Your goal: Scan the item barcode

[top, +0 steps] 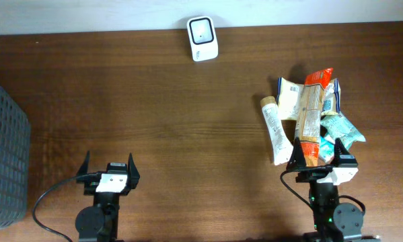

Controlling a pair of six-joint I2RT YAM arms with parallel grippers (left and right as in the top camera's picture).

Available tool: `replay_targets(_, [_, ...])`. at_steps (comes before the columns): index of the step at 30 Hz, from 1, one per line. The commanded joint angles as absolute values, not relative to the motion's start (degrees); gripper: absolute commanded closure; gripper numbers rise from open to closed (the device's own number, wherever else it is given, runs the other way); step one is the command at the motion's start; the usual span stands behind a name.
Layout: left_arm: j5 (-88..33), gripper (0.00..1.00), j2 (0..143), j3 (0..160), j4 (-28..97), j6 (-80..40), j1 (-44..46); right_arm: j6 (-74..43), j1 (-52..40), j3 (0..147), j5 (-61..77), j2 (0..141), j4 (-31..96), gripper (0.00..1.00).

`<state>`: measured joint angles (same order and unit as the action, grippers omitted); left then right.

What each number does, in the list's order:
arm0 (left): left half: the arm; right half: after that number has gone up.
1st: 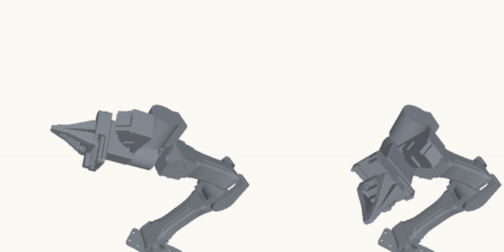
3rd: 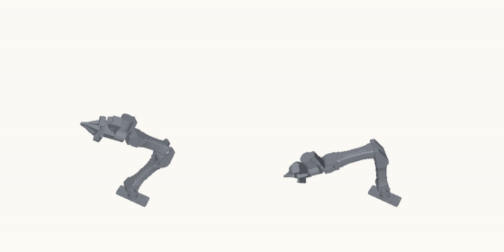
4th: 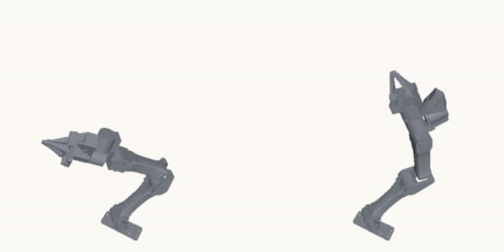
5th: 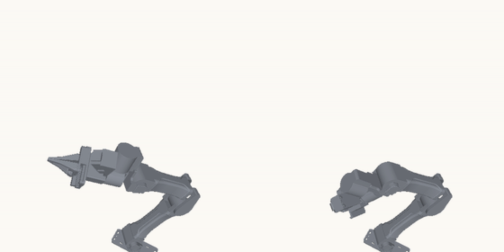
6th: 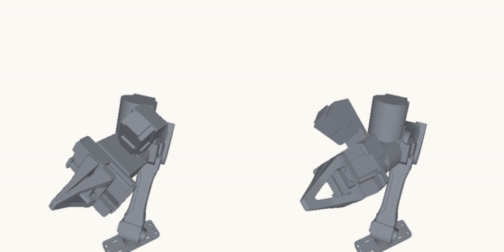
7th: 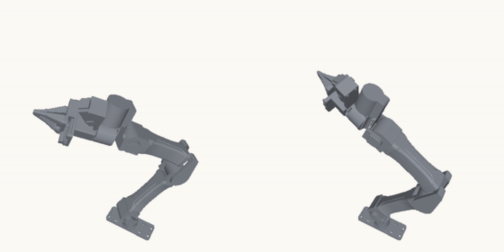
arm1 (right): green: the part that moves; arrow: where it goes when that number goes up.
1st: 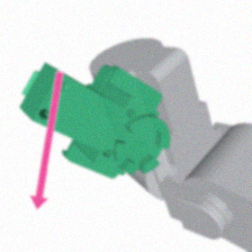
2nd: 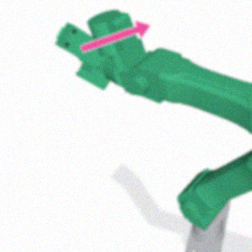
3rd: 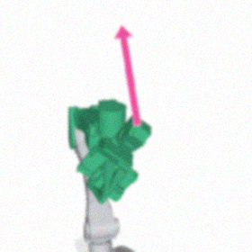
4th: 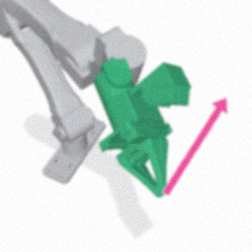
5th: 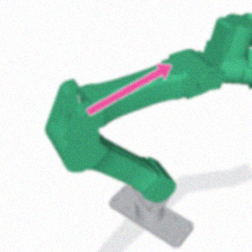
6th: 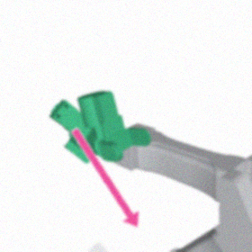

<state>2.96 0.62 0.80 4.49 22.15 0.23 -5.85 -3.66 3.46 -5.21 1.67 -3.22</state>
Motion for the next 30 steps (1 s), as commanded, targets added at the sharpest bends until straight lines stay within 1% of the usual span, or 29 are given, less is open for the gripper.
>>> replay_targets(1, [2.74,0.01,0.36,0.54,4.54,22.83,-0.05,-5.93,-3.36,0.32,-7.99,0.19,-1.39,0.01])
replay_targets(5, [2.74,0.01,0.36,0.51,4.54,22.85,-0.05,-6.31,-3.36,0.32,-7.14,0.19,4.12,0.01])
replay_targets(7, [2.74,0.01,0.36,0.54,4.54,22.83,-0.05,-6.31,-3.36,0.32,-4.75,0.19,4.14,0.01])
replay_targets(30, [2.74,0.01,0.36,0.54,4.54,22.83,-0.08,-6.31,-3.36,0.32,-4.75,0.21,4.21,0.01])
